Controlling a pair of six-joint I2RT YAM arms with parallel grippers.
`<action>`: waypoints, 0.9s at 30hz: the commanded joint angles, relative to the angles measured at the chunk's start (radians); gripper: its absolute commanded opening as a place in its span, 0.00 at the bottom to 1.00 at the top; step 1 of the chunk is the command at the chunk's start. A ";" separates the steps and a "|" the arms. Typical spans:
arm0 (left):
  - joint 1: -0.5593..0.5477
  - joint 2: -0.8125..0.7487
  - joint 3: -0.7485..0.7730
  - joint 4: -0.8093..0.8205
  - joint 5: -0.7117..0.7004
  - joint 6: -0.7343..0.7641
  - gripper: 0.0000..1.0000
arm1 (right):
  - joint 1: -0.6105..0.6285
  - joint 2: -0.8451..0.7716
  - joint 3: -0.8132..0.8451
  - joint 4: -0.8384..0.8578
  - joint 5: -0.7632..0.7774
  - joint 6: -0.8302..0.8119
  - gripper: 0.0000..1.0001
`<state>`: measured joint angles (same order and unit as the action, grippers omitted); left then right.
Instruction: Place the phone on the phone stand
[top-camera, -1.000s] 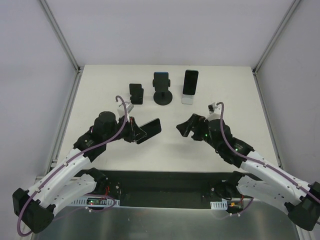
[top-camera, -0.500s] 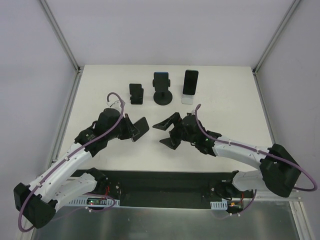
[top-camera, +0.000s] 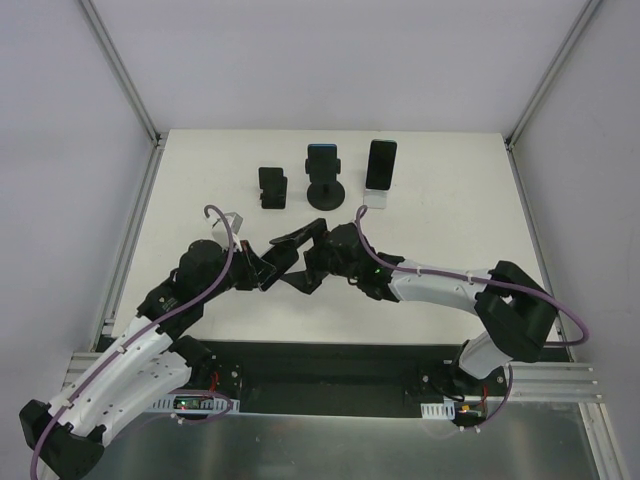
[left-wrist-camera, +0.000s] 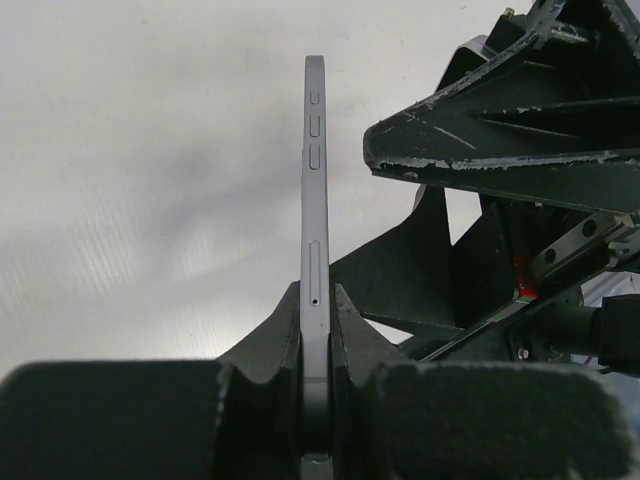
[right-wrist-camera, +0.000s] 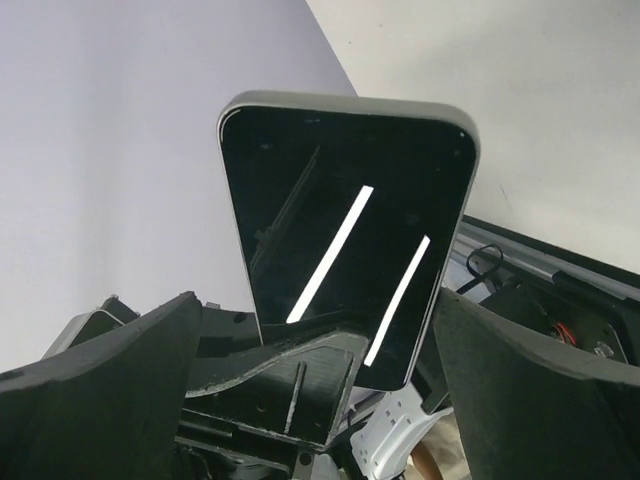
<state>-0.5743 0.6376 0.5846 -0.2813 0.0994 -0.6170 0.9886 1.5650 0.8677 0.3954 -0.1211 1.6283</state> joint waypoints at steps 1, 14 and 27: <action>0.005 -0.042 -0.022 0.136 0.032 0.046 0.00 | 0.007 -0.013 0.036 -0.009 -0.005 0.039 0.98; 0.005 -0.144 -0.091 0.358 0.226 -0.194 0.00 | -0.119 -0.226 -0.301 0.451 -0.138 -0.689 0.99; 0.007 -0.179 -0.227 0.677 0.356 -0.332 0.00 | -0.153 -0.324 -0.395 0.805 -0.327 -0.837 0.41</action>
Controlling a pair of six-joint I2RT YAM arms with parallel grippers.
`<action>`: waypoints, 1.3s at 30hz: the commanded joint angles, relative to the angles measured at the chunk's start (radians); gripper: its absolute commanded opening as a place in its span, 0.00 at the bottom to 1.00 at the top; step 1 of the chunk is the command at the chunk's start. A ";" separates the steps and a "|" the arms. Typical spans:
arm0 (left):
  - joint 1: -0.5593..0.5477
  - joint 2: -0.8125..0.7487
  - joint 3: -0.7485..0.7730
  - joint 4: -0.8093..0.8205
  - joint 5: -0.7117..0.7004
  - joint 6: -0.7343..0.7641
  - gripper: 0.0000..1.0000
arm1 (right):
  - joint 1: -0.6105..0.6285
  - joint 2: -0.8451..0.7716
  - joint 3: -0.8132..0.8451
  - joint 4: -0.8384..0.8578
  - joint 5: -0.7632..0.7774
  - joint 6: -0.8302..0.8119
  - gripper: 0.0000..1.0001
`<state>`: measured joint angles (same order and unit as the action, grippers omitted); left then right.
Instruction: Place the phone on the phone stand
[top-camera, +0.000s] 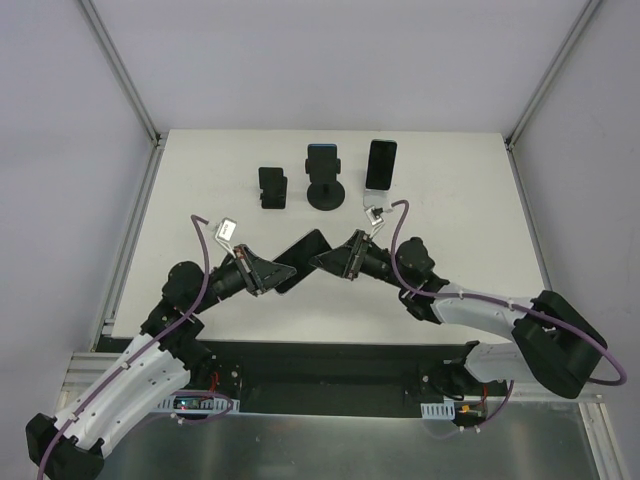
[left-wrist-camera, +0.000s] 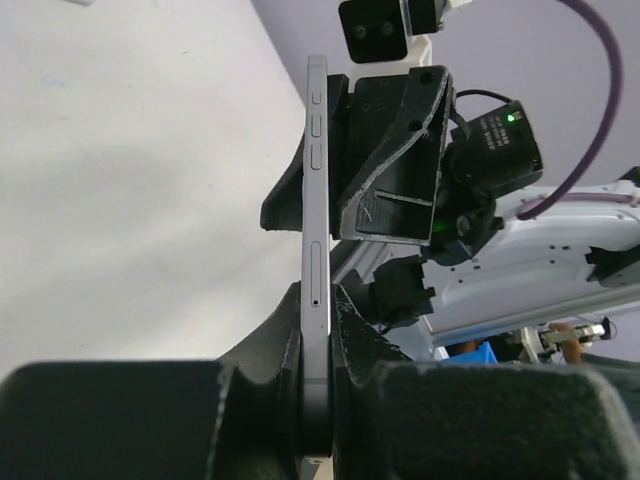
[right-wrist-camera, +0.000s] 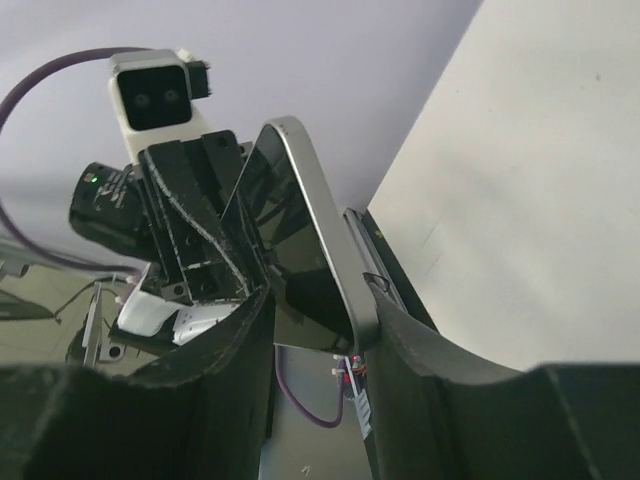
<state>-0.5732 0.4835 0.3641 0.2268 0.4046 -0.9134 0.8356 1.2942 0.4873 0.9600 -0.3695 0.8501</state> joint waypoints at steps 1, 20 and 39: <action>0.004 -0.025 -0.008 0.181 0.056 -0.038 0.00 | -0.003 -0.058 -0.022 0.255 -0.074 -0.059 0.41; 0.006 0.063 0.174 -0.293 0.071 0.189 0.72 | -0.006 -0.258 0.003 -0.028 -0.031 -0.230 0.01; -0.338 0.355 0.634 -0.642 -0.380 0.901 0.99 | -0.007 -0.317 0.401 -0.957 0.081 -0.269 0.01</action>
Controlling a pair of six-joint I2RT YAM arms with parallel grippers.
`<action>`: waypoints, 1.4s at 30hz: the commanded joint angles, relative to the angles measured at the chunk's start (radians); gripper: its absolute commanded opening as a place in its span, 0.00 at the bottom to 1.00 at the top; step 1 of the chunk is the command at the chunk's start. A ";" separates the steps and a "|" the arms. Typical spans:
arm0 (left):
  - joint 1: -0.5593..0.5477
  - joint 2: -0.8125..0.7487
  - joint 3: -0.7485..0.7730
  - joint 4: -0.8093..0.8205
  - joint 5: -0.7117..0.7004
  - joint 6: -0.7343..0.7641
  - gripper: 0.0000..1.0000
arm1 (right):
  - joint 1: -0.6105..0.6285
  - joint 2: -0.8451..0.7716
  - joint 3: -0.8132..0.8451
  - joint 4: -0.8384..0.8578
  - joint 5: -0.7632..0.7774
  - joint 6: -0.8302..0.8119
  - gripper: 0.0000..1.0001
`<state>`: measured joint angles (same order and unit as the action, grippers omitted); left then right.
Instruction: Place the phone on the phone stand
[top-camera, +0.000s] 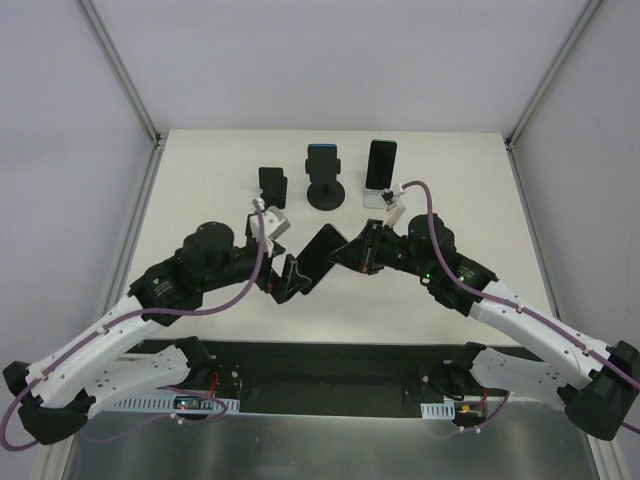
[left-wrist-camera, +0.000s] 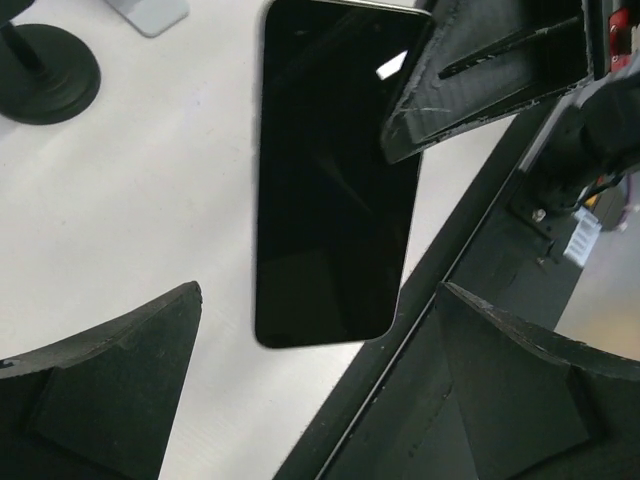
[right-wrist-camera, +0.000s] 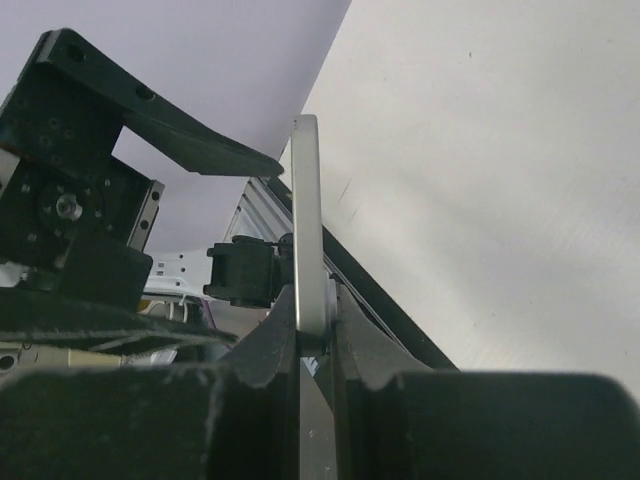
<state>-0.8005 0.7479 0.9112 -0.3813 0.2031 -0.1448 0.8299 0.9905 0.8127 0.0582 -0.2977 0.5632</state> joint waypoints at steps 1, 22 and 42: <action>-0.127 0.132 0.103 -0.034 -0.194 0.134 0.99 | -0.002 -0.010 0.085 -0.055 0.011 0.020 0.01; -0.178 0.452 0.347 -0.198 0.021 0.048 0.99 | 0.015 -0.052 0.072 -0.097 0.009 -0.011 0.01; -0.212 0.553 0.423 -0.248 -0.160 0.042 0.80 | 0.057 -0.003 0.112 -0.138 0.083 0.004 0.01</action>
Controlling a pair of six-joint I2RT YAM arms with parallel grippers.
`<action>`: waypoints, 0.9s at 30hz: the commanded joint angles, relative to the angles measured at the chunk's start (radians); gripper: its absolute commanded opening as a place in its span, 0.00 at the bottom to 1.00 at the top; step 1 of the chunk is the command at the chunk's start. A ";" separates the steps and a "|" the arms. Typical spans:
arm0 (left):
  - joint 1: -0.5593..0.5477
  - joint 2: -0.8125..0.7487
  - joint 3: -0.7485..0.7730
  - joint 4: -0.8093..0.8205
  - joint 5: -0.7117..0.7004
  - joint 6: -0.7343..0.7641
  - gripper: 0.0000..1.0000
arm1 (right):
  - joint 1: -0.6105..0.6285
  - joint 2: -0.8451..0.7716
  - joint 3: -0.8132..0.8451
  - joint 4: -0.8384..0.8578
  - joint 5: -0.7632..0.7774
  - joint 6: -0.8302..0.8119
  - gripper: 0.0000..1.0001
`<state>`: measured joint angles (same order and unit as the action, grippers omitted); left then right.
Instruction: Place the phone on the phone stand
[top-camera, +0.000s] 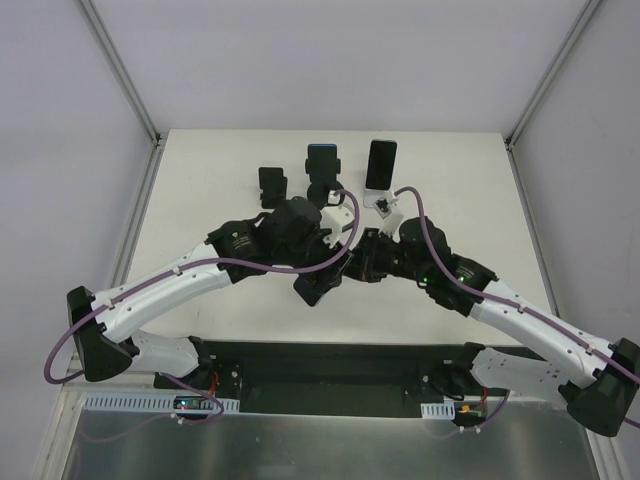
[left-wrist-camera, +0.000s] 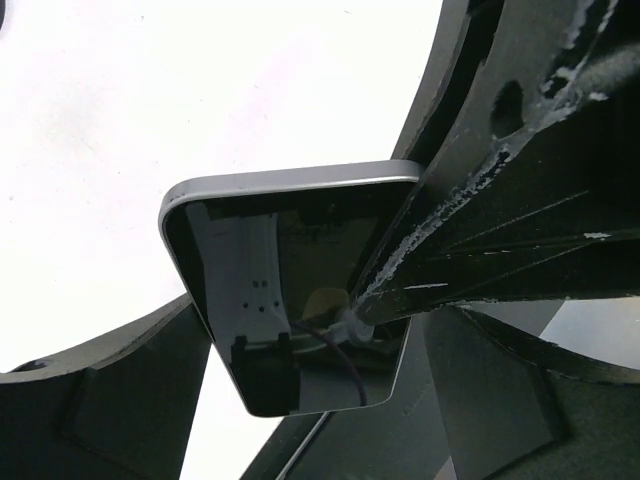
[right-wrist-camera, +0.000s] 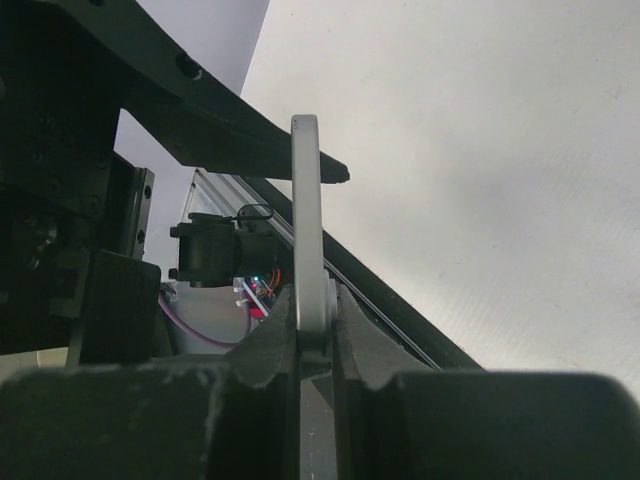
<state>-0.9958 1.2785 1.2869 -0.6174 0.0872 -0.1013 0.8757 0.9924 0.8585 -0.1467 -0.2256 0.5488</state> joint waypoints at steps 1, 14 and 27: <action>-0.017 0.024 0.048 -0.013 -0.052 0.000 0.80 | 0.012 -0.006 0.068 0.070 0.012 0.017 0.01; -0.017 0.001 0.011 -0.013 -0.130 -0.006 0.00 | 0.019 -0.027 0.050 0.067 0.041 -0.029 0.65; 0.299 -0.314 -0.290 0.330 -0.511 -0.187 0.00 | -0.121 -0.297 -0.047 -0.135 0.279 -0.112 0.96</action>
<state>-0.8551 1.0584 1.0649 -0.5377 -0.3176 -0.2249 0.7834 0.7425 0.8333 -0.2386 -0.0128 0.4797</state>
